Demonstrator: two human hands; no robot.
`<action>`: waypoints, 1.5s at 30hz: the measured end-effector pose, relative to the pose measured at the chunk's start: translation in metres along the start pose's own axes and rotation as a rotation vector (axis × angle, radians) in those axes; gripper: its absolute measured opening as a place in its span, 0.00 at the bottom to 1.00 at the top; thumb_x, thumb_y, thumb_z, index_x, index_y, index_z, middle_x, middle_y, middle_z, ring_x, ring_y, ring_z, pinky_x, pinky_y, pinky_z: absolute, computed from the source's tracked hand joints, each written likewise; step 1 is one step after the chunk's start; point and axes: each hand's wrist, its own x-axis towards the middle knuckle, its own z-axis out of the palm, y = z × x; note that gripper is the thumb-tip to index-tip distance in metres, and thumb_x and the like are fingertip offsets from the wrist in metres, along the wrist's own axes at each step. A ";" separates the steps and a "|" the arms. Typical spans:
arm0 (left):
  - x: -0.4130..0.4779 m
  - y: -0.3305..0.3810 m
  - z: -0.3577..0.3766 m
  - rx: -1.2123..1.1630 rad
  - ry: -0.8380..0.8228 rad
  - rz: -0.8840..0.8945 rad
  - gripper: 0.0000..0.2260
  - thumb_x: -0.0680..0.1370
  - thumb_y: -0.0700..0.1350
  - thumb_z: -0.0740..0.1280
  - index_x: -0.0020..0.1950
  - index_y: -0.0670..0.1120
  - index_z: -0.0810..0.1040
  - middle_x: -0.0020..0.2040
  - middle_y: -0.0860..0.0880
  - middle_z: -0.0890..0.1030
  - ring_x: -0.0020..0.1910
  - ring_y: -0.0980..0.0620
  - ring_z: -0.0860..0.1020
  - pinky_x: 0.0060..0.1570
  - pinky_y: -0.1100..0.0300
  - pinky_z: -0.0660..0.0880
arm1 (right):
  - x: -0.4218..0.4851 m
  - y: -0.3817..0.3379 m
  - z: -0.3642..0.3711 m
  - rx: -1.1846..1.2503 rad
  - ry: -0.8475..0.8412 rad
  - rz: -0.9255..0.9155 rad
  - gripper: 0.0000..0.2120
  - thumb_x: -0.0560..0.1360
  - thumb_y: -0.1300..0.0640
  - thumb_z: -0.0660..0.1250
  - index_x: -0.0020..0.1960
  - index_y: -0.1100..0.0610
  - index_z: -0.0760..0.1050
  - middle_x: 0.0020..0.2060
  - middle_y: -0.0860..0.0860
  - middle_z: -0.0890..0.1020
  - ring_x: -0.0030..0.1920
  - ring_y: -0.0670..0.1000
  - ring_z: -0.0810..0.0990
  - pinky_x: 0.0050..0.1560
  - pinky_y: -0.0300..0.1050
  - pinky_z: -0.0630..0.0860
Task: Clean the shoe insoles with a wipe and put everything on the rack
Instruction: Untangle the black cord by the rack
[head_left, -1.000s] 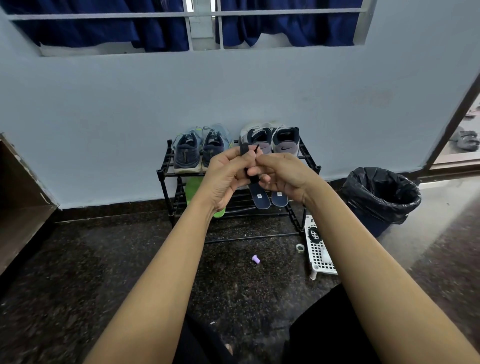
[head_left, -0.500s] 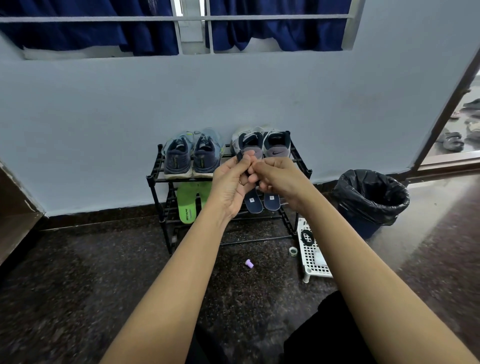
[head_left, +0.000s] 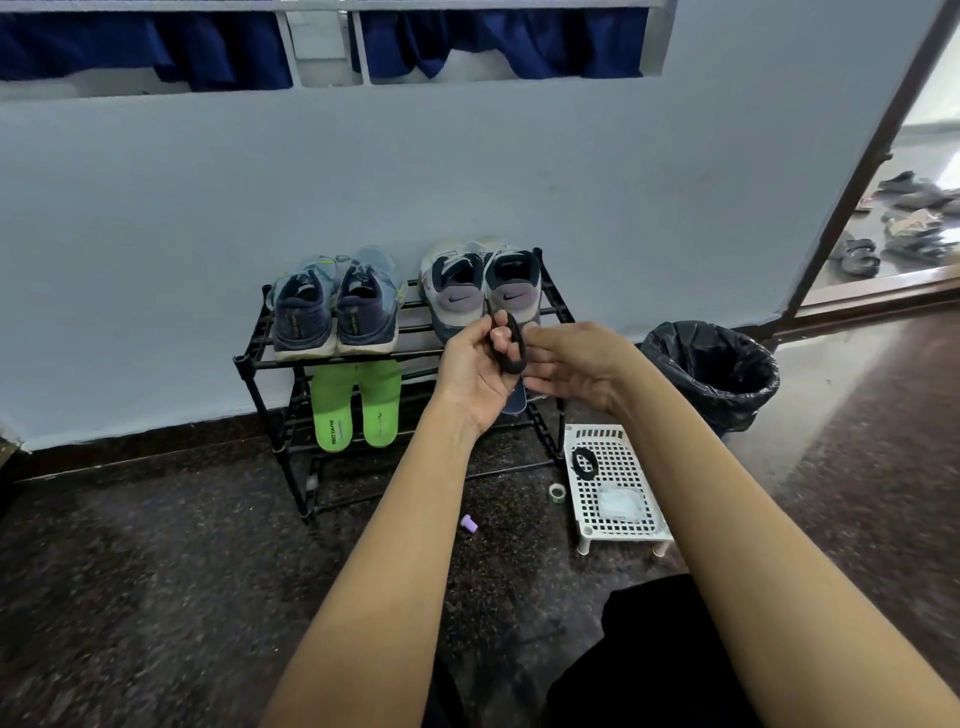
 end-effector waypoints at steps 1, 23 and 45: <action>0.005 -0.005 0.000 0.035 0.002 -0.036 0.13 0.83 0.44 0.56 0.42 0.44 0.74 0.26 0.54 0.71 0.21 0.61 0.69 0.24 0.72 0.70 | 0.003 0.001 -0.005 -0.014 0.022 -0.015 0.06 0.76 0.58 0.66 0.43 0.59 0.76 0.33 0.52 0.79 0.31 0.46 0.79 0.45 0.44 0.81; 0.131 -0.129 0.001 0.357 0.227 -0.342 0.16 0.85 0.45 0.54 0.38 0.44 0.68 0.20 0.54 0.66 0.15 0.61 0.61 0.19 0.72 0.62 | 0.107 0.091 -0.126 -0.044 0.396 0.144 0.09 0.68 0.65 0.75 0.47 0.63 0.80 0.39 0.60 0.83 0.35 0.52 0.80 0.28 0.39 0.75; 0.270 -0.262 -0.091 0.633 0.365 -0.416 0.11 0.81 0.31 0.58 0.43 0.40 0.75 0.37 0.44 0.76 0.33 0.53 0.74 0.30 0.61 0.78 | 0.235 0.240 -0.216 -0.238 0.619 0.226 0.07 0.65 0.61 0.77 0.40 0.57 0.79 0.37 0.52 0.83 0.38 0.52 0.84 0.43 0.52 0.82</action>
